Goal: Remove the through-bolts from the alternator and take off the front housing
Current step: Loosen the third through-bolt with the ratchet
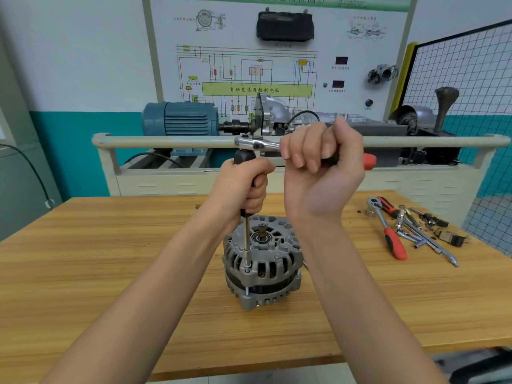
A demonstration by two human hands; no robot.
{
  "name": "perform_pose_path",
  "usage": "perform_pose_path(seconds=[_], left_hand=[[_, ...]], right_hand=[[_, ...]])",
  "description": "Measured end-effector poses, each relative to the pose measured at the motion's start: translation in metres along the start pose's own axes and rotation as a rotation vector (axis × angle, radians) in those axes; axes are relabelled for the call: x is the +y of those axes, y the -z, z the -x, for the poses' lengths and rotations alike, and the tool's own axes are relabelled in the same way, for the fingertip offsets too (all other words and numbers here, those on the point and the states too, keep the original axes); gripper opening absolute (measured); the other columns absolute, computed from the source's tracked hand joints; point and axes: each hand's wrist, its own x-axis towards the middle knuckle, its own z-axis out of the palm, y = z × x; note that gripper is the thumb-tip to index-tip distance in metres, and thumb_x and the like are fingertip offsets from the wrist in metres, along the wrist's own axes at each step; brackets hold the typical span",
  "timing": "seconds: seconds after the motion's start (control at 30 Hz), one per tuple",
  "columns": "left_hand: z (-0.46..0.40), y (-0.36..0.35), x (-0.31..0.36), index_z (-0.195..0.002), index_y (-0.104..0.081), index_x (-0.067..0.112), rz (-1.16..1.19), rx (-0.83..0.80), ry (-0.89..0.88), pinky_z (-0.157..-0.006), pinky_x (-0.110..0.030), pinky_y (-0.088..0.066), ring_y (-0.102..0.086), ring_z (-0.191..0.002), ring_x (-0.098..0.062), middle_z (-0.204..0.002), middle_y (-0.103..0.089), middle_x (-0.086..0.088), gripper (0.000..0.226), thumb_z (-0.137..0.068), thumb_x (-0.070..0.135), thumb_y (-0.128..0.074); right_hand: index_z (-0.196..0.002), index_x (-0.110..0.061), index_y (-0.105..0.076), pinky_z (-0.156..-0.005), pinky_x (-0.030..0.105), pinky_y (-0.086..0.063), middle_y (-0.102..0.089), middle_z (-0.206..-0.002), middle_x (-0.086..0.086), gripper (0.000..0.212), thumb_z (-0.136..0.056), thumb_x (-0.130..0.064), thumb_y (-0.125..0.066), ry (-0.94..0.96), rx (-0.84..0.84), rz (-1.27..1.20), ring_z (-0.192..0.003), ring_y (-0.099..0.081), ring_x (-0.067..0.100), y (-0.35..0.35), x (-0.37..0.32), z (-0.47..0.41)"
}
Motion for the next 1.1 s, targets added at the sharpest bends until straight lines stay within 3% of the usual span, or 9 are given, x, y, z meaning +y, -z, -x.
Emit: perform_pose_path(seconds=[0.1, 0.2, 0.47, 0.57, 0.7, 0.8, 0.93, 1.0, 1.1], left_hand=[[0.001, -0.008, 0.000, -0.041, -0.038, 0.020, -0.040, 0.147, -0.031, -0.037, -0.013, -0.017, -0.019, -0.033, -0.010, -0.037, -0.027, 0.005, 0.049, -0.086, 0.006, -0.050], [0.003, -0.011, -0.001, -0.052, -0.040, 0.018, -0.067, 0.229, -0.072, -0.037, -0.016, -0.021, -0.026, -0.039, -0.010, -0.041, -0.034, 0.005, 0.039, -0.086, 0.003, -0.051], [0.003, 0.012, 0.006, -0.047, -0.041, 0.015, 0.011, -0.200, 0.003, -0.043, -0.023, -0.023, -0.025, -0.035, -0.014, -0.041, -0.030, 0.001, 0.032, -0.074, 0.012, -0.059], [0.002, 0.007, 0.006, -0.045, -0.038, 0.016, 0.010, -0.300, 0.039, -0.041, -0.023, -0.018, -0.023, -0.032, -0.011, -0.037, -0.028, 0.003, 0.037, -0.073, 0.011, -0.061], [-0.002, 0.002, 0.002, -0.042, -0.030, 0.018, 0.005, -0.124, 0.048, -0.040, -0.020, -0.011, -0.014, -0.029, -0.008, -0.034, -0.020, 0.005, 0.050, -0.086, 0.005, -0.049], [-0.002, -0.005, -0.001, -0.045, -0.030, 0.018, -0.007, 0.069, 0.012, -0.039, -0.015, -0.014, -0.014, -0.030, -0.010, -0.035, -0.021, 0.005, 0.048, -0.087, 0.003, -0.048], [-0.002, -0.014, -0.003, -0.067, -0.044, 0.011, -0.136, 0.258, -0.043, -0.050, -0.026, -0.038, -0.037, -0.051, -0.017, -0.060, -0.044, -0.008, 0.026, -0.090, 0.000, -0.047], [0.000, -0.014, -0.004, -0.071, -0.044, 0.012, -0.214, 0.325, -0.074, -0.055, -0.025, -0.045, -0.046, -0.059, -0.019, -0.069, -0.050, -0.007, 0.024, -0.093, 0.002, -0.046], [0.002, -0.012, -0.004, -0.063, -0.037, 0.015, -0.161, 0.336, -0.103, -0.038, -0.015, -0.031, -0.035, -0.038, -0.005, -0.043, -0.040, 0.008, 0.033, -0.090, 0.000, -0.047]], right_hand=[[-0.057, -0.019, -0.039, -0.048, 0.033, -0.025, -0.034, -0.046, -0.004, 0.031, -0.083, -0.003, -0.045, 0.319, -0.154, 0.342, -0.043, -0.029, 0.015, -0.010, 0.008, 0.016], [-0.063, -0.022, -0.042, -0.050, 0.030, -0.025, -0.039, -0.054, -0.007, 0.025, -0.082, -0.007, -0.044, 0.409, -0.207, 0.482, -0.046, -0.030, 0.014, -0.015, 0.014, 0.022], [-0.043, -0.016, -0.036, -0.043, 0.023, -0.025, -0.026, -0.036, -0.004, 0.041, -0.083, -0.014, -0.041, -0.312, 0.118, -0.283, -0.036, -0.025, 0.012, 0.015, -0.005, -0.025], [-0.044, -0.016, -0.034, -0.041, 0.022, -0.022, -0.025, -0.036, -0.005, 0.039, -0.082, -0.013, -0.043, -0.394, 0.241, -0.446, -0.034, -0.024, 0.011, 0.022, -0.002, -0.034], [-0.043, -0.016, -0.036, -0.040, 0.023, -0.027, -0.026, -0.036, -0.004, 0.047, -0.090, -0.012, -0.037, -0.274, 0.227, -0.302, -0.036, -0.025, 0.012, 0.017, -0.002, -0.026], [-0.048, -0.016, -0.037, -0.047, 0.027, -0.032, -0.029, -0.039, -0.003, 0.044, -0.092, -0.009, -0.038, -0.038, 0.052, -0.021, -0.041, -0.027, 0.013, 0.004, -0.001, -0.005], [-0.058, -0.021, -0.041, -0.049, 0.029, -0.028, -0.036, -0.049, -0.005, 0.028, -0.083, -0.009, -0.045, 0.397, -0.189, 0.517, -0.045, -0.031, 0.016, -0.016, 0.013, 0.024], [-0.058, -0.022, -0.040, -0.051, 0.028, -0.028, -0.038, -0.054, -0.006, 0.029, -0.084, -0.011, -0.046, 0.436, -0.218, 0.616, -0.047, -0.032, 0.017, -0.020, 0.016, 0.030], [-0.061, -0.024, -0.040, -0.050, 0.031, -0.024, -0.035, -0.050, -0.005, 0.027, -0.083, -0.009, -0.046, 0.375, -0.212, 0.515, -0.046, -0.030, 0.015, -0.019, 0.014, 0.025]])
